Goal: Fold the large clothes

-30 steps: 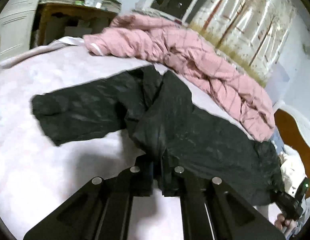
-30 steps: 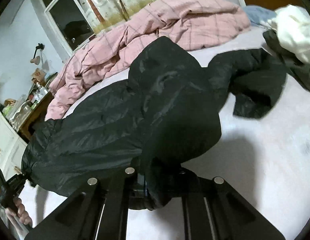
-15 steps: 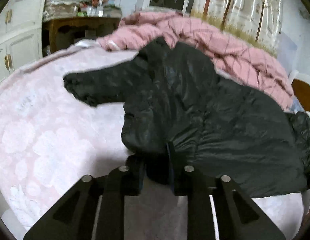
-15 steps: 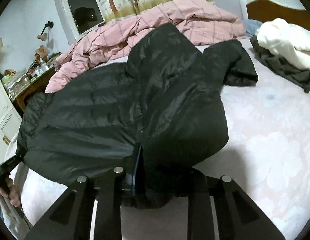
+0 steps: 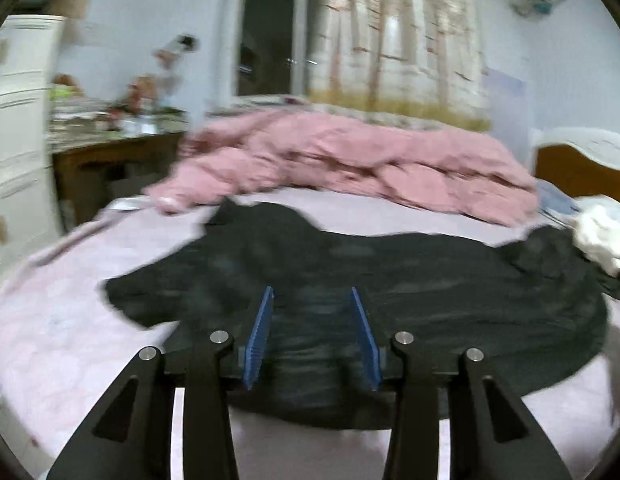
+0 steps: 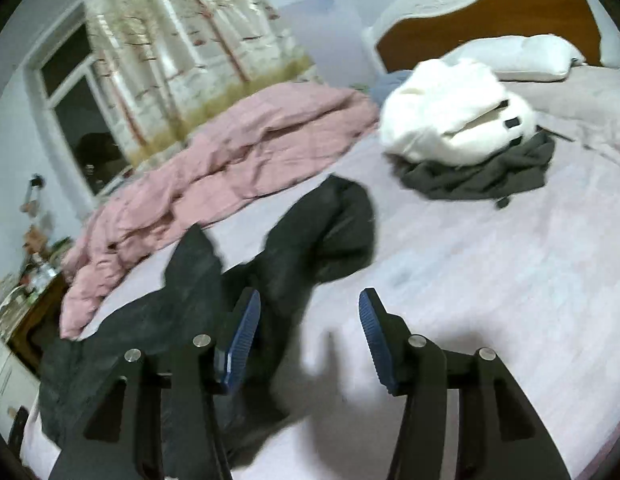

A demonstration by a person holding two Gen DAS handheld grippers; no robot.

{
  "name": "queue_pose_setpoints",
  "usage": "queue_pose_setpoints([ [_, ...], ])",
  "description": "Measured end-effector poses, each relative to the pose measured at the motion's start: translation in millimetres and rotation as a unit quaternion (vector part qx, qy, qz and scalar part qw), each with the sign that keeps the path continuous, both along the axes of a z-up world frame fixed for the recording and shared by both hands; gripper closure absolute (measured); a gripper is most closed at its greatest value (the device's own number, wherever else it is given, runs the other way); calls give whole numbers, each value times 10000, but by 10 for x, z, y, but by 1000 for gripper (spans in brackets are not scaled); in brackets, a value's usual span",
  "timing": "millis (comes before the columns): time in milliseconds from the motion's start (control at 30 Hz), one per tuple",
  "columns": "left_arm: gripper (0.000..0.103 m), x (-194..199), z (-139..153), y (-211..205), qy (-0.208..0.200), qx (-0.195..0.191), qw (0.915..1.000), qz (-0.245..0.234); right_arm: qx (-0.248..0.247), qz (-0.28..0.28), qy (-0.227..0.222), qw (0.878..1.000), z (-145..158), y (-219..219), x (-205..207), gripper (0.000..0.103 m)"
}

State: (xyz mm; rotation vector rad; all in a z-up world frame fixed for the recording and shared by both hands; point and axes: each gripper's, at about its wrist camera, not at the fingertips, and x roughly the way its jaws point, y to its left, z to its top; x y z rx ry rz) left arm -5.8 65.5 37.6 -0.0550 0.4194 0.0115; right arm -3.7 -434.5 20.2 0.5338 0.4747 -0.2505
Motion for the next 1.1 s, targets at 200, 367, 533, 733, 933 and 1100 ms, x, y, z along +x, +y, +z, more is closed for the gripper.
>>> queue_pose_setpoints([
  [200, 64, 516, 25, -627, 440, -131, 9949, -895, 749, 50, 268, 9968, -195, -338, 147, 53],
  [367, 61, 818, -118, -1187, 644, -451, 9881, -1323, 1234, 568, 322, 9902, -166, -426, 466, 53],
  [533, 59, 882, -322, -1562, 219, -180, 9906, -1335, 599, 797, 549, 9935, 99, -287, 971, 53],
  [733, 55, 1069, -482, -1464, 719, -600, 9827, -1597, -174, 1457, 814, 9858, 68, 92, 1545, 48],
  [933, 53, 1103, -545, -1512, 926, -584, 9808, -1613, -276, 1530, 1194, 9806, -237, 158, 1821, 48],
  [1100, 53, 1098, -558, -1534, 956, -509, 9811, -1604, -1091, 425, 1497, 9818, -263, -14, 1726, 92],
])
